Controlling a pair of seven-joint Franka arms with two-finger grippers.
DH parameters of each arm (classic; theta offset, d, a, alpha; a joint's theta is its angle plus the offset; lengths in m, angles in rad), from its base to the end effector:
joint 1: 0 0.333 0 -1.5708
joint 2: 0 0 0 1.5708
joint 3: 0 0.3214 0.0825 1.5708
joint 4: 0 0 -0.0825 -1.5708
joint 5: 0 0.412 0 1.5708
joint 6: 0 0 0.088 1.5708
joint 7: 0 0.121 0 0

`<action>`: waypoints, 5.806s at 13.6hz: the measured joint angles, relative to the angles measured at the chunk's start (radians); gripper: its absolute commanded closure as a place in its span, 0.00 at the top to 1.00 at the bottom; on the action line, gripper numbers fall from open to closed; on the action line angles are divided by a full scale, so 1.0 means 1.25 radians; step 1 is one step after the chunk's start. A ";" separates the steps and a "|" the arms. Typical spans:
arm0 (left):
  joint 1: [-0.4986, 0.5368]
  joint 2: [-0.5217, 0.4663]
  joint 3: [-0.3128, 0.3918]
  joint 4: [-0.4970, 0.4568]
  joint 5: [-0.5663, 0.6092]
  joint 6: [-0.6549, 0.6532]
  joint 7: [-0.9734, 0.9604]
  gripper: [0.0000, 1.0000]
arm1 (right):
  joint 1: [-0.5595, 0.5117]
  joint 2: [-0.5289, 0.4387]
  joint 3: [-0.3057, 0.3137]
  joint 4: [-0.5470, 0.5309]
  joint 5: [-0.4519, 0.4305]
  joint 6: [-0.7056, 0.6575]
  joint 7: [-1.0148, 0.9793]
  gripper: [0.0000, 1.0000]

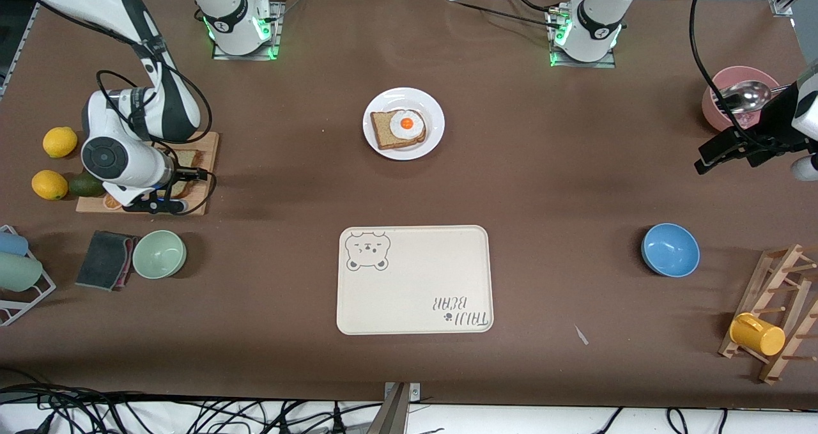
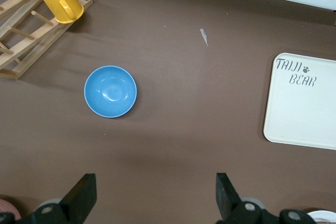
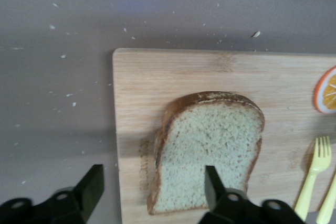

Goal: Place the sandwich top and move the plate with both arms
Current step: 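Lower the right gripper onto the bread slice on the cutting board and grasp it, then carry the bread slice with the right gripper onto the egg on the plate, then open the right gripper and withdraw it toward the cutting board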

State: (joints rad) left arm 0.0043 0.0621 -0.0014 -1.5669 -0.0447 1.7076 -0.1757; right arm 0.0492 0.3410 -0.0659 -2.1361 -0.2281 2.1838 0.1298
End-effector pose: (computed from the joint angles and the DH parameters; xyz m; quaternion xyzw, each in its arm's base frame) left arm 0.6156 -0.0030 0.5934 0.9948 0.0913 0.0372 0.0256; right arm 0.5544 -0.0211 0.1950 0.9849 0.0065 -0.1400 0.1017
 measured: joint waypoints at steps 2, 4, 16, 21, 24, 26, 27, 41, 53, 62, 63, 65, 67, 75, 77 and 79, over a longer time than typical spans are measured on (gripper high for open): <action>0.000 0.000 0.000 0.000 0.000 0.000 0.000 1.00 | 0.000 0.019 0.000 0.000 -0.016 0.001 0.028 0.61; 0.000 0.000 0.000 0.000 0.000 0.000 0.000 1.00 | 0.000 0.032 0.000 0.000 -0.045 0.002 0.053 0.60; 0.000 0.000 -0.001 0.000 0.000 0.000 0.000 1.00 | 0.004 0.056 0.000 0.000 -0.069 0.000 0.069 0.00; 0.000 0.000 0.000 0.000 0.000 0.000 0.000 1.00 | 0.005 0.057 0.003 0.016 -0.069 -0.032 0.069 0.00; 0.000 0.000 0.000 0.000 0.000 0.000 0.000 1.00 | 0.024 0.058 0.010 0.074 -0.069 -0.123 0.070 0.00; 0.000 0.000 0.000 0.000 0.000 0.000 0.000 1.00 | 0.046 0.058 0.011 0.119 -0.069 -0.186 0.072 0.00; 0.000 0.000 0.000 0.000 0.000 0.000 0.000 1.00 | 0.055 0.058 0.012 0.139 -0.069 -0.211 0.072 0.00; 0.000 0.000 -0.001 0.001 0.000 0.000 0.000 1.00 | 0.343 0.122 0.021 0.382 0.154 -0.469 0.397 0.00; 0.000 0.000 0.000 0.001 0.000 0.000 0.000 1.00 | 0.622 0.152 0.023 0.431 0.367 -0.395 0.849 0.00; 0.002 0.000 0.001 0.001 0.000 0.000 0.000 1.00 | 0.728 0.270 0.021 0.494 0.367 -0.267 0.999 0.00; 0.002 0.000 0.001 0.001 0.000 0.000 0.000 1.00 | 0.728 0.274 0.020 0.495 0.367 -0.251 0.999 0.00; 0.002 0.000 0.001 0.001 0.000 0.000 0.000 1.00 | 0.728 0.276 0.019 0.499 0.367 -0.241 1.000 0.99; 0.002 0.000 0.001 0.001 0.000 0.000 0.000 1.00 | 0.728 0.276 0.018 0.503 0.367 -0.241 1.003 1.00; 0.002 0.000 0.001 0.001 0.000 0.000 0.000 1.00 | 0.703 0.273 -0.024 0.564 0.365 -0.278 0.973 1.00; 0.002 0.000 0.001 0.001 0.000 0.000 0.000 1.00 | 0.689 0.259 -0.055 0.575 0.365 -0.312 0.913 1.00; 0.002 0.000 0.001 0.001 0.000 0.000 0.000 1.00 | 0.683 0.235 -0.103 0.578 0.365 -0.342 0.842 1.00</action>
State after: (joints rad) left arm 0.0063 0.0621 0.0000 -1.5660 -0.0447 1.7076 -0.1757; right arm 0.9036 0.6343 -0.1941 -1.4135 0.2283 1.7558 1.1827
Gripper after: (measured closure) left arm 0.000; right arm 0.000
